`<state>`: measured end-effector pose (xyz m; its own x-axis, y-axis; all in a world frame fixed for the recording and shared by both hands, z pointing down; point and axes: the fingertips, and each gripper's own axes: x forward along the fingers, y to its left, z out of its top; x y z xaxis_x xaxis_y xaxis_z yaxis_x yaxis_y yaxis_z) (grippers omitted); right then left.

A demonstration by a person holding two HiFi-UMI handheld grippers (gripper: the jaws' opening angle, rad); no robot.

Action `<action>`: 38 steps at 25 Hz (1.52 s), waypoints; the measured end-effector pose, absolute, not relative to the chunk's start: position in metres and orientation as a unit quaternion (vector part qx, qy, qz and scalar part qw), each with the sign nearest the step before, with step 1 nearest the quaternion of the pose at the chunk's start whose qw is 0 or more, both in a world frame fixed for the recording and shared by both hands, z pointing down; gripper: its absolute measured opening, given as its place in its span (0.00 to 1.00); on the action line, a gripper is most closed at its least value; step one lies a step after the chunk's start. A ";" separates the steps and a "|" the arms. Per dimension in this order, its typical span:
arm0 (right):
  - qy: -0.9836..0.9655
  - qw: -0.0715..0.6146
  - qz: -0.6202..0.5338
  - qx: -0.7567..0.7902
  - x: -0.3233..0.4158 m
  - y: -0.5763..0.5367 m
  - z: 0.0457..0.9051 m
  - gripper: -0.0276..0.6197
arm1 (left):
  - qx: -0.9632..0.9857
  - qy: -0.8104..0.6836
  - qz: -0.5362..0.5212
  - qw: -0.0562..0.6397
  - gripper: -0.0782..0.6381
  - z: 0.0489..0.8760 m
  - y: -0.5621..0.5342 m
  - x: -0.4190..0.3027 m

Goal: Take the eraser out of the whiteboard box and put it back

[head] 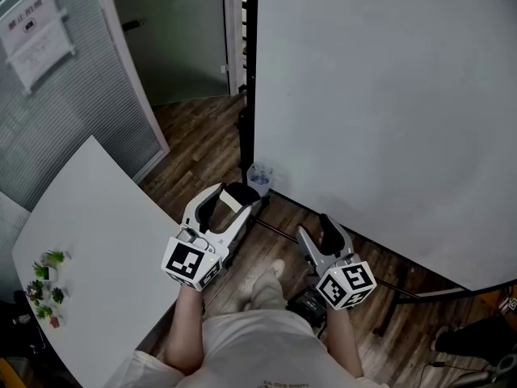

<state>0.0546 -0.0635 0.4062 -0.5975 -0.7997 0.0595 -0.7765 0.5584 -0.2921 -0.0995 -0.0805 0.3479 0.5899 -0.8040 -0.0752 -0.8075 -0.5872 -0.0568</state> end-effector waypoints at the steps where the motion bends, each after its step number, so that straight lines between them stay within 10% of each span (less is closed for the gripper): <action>1: 0.882 0.039 -0.145 -0.447 0.055 -0.064 0.406 0.46 | -0.891 0.452 0.021 0.042 0.47 0.348 -0.082 -0.099; 38: 0.877 0.017 -0.182 -0.443 0.068 -0.110 0.441 0.45 | -0.887 0.462 -0.009 0.017 0.47 0.380 -0.147 -0.097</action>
<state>0.0677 -0.1096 0.4408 -0.6061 -0.7844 0.1316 -0.7721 0.5405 -0.3344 -0.0974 -0.1468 0.3804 0.5732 -0.8194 0.0000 -0.8188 -0.5728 -0.0390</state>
